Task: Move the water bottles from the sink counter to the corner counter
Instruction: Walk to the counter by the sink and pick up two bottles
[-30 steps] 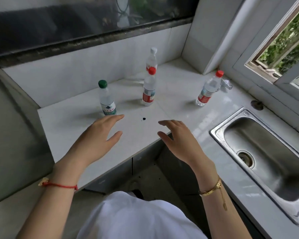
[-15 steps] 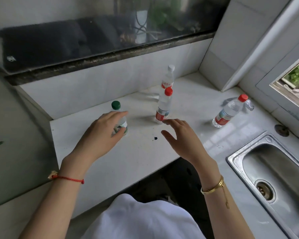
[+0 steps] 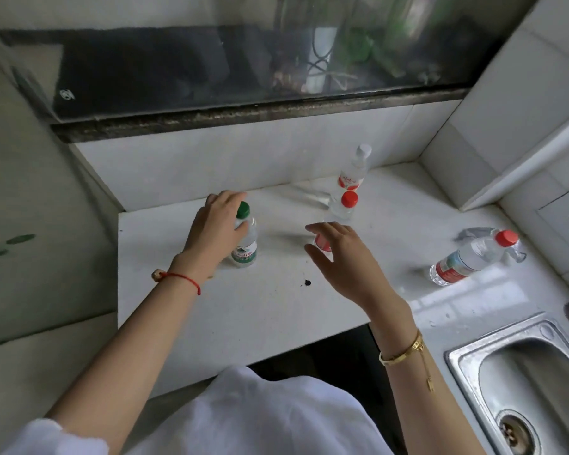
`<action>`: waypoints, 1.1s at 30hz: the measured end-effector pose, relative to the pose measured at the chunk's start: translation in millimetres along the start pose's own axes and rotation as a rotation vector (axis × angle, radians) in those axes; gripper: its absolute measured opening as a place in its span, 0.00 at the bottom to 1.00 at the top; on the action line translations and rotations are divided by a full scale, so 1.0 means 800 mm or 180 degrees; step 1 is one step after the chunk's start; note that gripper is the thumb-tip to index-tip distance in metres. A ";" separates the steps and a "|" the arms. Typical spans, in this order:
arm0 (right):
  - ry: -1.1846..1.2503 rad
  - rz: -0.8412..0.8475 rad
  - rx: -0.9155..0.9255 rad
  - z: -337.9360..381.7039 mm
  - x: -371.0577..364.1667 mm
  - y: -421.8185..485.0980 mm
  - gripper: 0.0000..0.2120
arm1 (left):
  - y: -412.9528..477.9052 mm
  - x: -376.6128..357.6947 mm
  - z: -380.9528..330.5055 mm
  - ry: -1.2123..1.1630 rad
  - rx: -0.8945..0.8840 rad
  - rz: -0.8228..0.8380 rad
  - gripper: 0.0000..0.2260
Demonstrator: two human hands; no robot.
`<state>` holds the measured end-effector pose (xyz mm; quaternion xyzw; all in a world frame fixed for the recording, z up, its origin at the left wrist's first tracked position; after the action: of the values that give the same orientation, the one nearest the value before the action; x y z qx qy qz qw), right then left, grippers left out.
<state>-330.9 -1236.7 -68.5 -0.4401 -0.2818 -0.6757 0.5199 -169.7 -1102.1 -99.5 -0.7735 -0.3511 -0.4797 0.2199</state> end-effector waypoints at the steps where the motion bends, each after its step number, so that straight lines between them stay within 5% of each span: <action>1: 0.0002 0.0010 0.0021 0.000 0.000 0.004 0.18 | 0.005 -0.005 0.002 -0.0010 0.0030 0.0038 0.20; 13: -0.0012 0.0029 0.0123 -0.021 0.003 0.024 0.18 | 0.020 -0.012 -0.007 -0.0385 0.0140 0.0121 0.10; 24: -0.0305 -0.0597 0.0057 -0.072 0.059 0.073 0.19 | 0.007 -0.018 -0.048 -0.0552 -0.0234 -0.0125 0.10; 33: -0.0295 -0.0204 -0.0261 -0.130 0.038 0.118 0.22 | 0.017 -0.030 -0.067 -0.0527 -0.0220 -0.0060 0.10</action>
<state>-274.6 -1365.8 -96.0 -0.4826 -0.2916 -0.6819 0.4660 -198.1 -1155.8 -97.4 -0.8143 -0.3586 -0.4280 0.1588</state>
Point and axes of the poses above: each hand's wrist, its own y-axis towards the middle knuckle, its own x-axis out of the back of the hand, z = x × y, the point moved 9 cm from there along y, towards the middle knuckle, and after that the axes turned 6 degrees about z, right-handed, at the moved point
